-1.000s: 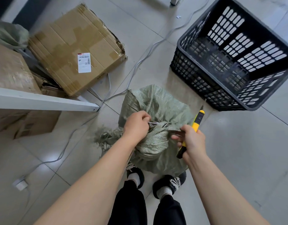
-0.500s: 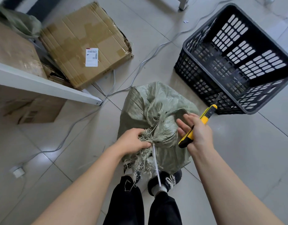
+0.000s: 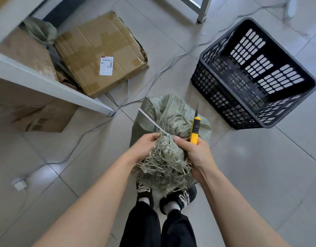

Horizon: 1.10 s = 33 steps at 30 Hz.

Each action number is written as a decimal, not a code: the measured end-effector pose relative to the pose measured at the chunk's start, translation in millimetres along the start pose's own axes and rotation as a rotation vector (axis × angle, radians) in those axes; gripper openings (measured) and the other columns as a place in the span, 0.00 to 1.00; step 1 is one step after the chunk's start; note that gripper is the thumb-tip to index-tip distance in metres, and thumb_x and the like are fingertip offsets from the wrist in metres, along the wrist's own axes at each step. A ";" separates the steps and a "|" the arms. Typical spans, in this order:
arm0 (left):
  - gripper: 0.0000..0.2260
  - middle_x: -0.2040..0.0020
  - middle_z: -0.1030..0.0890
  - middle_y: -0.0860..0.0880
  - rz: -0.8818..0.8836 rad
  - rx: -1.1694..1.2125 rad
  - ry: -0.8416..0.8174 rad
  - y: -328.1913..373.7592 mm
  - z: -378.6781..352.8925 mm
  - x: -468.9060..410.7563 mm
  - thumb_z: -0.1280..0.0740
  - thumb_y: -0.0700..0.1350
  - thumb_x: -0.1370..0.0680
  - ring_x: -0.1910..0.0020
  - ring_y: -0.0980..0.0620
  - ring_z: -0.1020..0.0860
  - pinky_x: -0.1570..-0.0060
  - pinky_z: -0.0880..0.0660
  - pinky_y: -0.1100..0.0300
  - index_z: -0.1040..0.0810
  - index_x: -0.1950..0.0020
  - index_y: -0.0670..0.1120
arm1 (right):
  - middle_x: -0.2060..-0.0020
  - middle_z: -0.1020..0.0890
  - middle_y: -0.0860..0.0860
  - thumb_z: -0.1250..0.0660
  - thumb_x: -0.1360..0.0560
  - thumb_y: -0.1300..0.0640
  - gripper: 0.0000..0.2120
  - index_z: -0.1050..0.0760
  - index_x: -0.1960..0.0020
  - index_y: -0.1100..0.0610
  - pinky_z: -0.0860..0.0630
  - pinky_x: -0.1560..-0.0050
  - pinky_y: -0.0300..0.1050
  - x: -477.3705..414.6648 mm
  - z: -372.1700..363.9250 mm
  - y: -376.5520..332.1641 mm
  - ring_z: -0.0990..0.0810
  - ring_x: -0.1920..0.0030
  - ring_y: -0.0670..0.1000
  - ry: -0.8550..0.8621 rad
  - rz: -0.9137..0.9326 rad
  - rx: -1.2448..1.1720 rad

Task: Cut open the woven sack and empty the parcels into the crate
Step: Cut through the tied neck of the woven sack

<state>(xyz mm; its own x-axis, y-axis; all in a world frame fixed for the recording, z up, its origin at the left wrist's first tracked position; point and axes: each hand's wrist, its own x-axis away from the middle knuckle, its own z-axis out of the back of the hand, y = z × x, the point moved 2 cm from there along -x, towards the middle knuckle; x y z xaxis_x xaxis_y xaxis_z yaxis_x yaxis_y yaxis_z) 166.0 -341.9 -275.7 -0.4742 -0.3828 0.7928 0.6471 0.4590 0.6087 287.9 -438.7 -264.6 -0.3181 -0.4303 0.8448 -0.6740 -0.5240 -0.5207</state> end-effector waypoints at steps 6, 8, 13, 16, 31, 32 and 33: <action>0.08 0.58 0.25 0.52 -0.127 -0.129 0.750 18.5 12.3 9.8 0.33 0.47 0.34 0.57 0.47 0.25 0.48 0.25 0.48 0.32 0.64 0.57 | 0.70 0.23 0.54 0.26 0.34 0.70 0.12 0.27 0.58 0.61 0.24 0.70 0.41 6.7 -7.0 -4.3 0.24 0.72 0.49 0.053 0.093 0.029; 0.09 0.62 0.32 0.56 -0.409 -0.105 0.964 43.0 8.6 27.7 0.39 0.39 0.32 0.60 0.46 0.29 0.55 0.28 0.54 0.35 0.63 0.52 | 0.70 0.24 0.53 0.27 0.33 0.71 0.13 0.28 0.57 0.60 0.26 0.73 0.38 9.0 -10.3 -5.8 0.26 0.74 0.47 0.065 0.118 0.046; 0.05 0.56 0.26 0.48 -1.012 -0.371 0.849 95.6 -22.1 75.4 0.39 0.40 0.26 0.56 0.49 0.29 0.52 0.34 0.59 0.27 0.53 0.40 | 0.72 0.27 0.50 0.27 0.33 0.71 0.14 0.29 0.56 0.59 0.31 0.76 0.35 10.5 -17.9 -14.7 0.30 0.78 0.43 0.075 0.166 0.062; 0.06 0.56 0.21 0.47 -0.862 -0.683 0.677 90.3 -33.7 63.0 0.39 0.42 0.24 0.54 0.47 0.25 0.50 0.31 0.54 0.23 0.53 0.43 | 0.73 0.27 0.48 0.28 0.31 0.67 0.12 0.29 0.58 0.57 0.32 0.75 0.35 10.3 -22.5 -16.9 0.32 0.75 0.44 0.072 0.184 0.053; 0.18 0.52 0.26 0.49 -0.073 -0.013 0.188 46.3 0.9 15.3 0.30 0.32 0.30 0.58 0.52 0.25 0.53 0.24 0.48 0.28 0.52 0.53 | 0.63 0.20 0.50 0.29 0.27 0.62 0.07 0.23 0.52 0.52 0.28 0.64 0.40 4.1 -22.4 -27.9 0.25 0.65 0.48 0.071 0.195 0.011; 0.20 0.50 0.25 0.46 -0.094 0.045 0.153 45.3 1.4 15.2 0.33 0.28 0.31 0.59 0.49 0.24 0.57 0.23 0.48 0.28 0.53 0.54 | 0.63 0.20 0.50 0.27 0.28 0.60 0.08 0.22 0.52 0.51 0.28 0.65 0.40 2.0 -22.0 -27.7 0.24 0.66 0.48 0.075 0.200 0.046; 0.22 0.49 0.25 0.45 -0.121 0.093 0.122 44.5 1.7 15.5 0.36 0.25 0.31 0.60 0.48 0.24 0.61 0.24 0.51 0.28 0.53 0.54 | 0.62 0.19 0.51 0.25 0.30 0.59 0.09 0.22 0.52 0.51 0.26 0.64 0.41 0.6 -22.5 -28.3 0.22 0.65 0.48 0.092 0.201 0.086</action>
<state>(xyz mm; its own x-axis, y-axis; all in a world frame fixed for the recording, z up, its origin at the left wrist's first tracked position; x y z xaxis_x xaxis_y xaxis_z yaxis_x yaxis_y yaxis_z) 186.4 -326.0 -236.2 -0.4661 -0.5315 0.7073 0.5287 0.4737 0.7043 291.8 -407.6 -246.6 -0.5022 -0.4654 0.7288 -0.5332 -0.4969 -0.6847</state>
